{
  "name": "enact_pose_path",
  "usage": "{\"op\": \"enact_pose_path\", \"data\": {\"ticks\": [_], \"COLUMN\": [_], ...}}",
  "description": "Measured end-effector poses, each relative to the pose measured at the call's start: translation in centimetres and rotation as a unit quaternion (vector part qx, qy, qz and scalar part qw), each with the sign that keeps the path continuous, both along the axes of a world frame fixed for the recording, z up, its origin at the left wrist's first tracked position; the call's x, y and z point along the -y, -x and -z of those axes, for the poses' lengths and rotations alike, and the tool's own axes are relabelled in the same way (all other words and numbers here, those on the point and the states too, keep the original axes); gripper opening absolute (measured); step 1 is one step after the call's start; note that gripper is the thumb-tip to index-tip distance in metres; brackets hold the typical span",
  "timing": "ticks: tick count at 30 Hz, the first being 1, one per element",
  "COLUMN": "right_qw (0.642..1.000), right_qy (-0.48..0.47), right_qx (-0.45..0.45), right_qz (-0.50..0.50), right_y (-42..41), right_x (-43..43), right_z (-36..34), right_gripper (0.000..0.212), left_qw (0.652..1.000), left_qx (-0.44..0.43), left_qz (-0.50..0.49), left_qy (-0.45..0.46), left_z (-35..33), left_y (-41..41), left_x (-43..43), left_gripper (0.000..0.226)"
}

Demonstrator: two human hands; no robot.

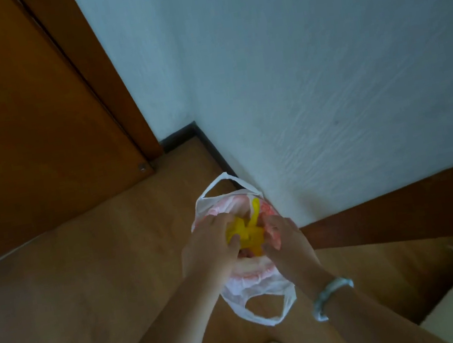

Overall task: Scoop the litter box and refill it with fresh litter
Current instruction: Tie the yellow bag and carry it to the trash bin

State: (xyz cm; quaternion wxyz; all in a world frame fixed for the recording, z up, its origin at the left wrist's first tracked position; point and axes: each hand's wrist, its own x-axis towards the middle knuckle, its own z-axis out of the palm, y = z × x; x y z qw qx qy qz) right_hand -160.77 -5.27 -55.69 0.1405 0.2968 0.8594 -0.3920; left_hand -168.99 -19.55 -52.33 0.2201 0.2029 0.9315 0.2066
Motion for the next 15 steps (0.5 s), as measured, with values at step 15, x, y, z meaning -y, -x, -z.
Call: {"op": "enact_pose_path", "data": {"ticks": [15], "right_qw": [0.947], "right_qy": [-0.234], "right_qx": [-0.082], "right_qz": [-0.202], "right_y": [-0.9], "right_x": [3.3], "right_z": [-31.7], "right_gripper": [0.037], "left_qw": [0.975], "left_qx": [-0.178], "left_qz": [0.097], "left_qy": [0.09], "left_z": [-30.1], "left_y": [-1.8], "left_x": [4.8], "left_gripper": [0.029]}}
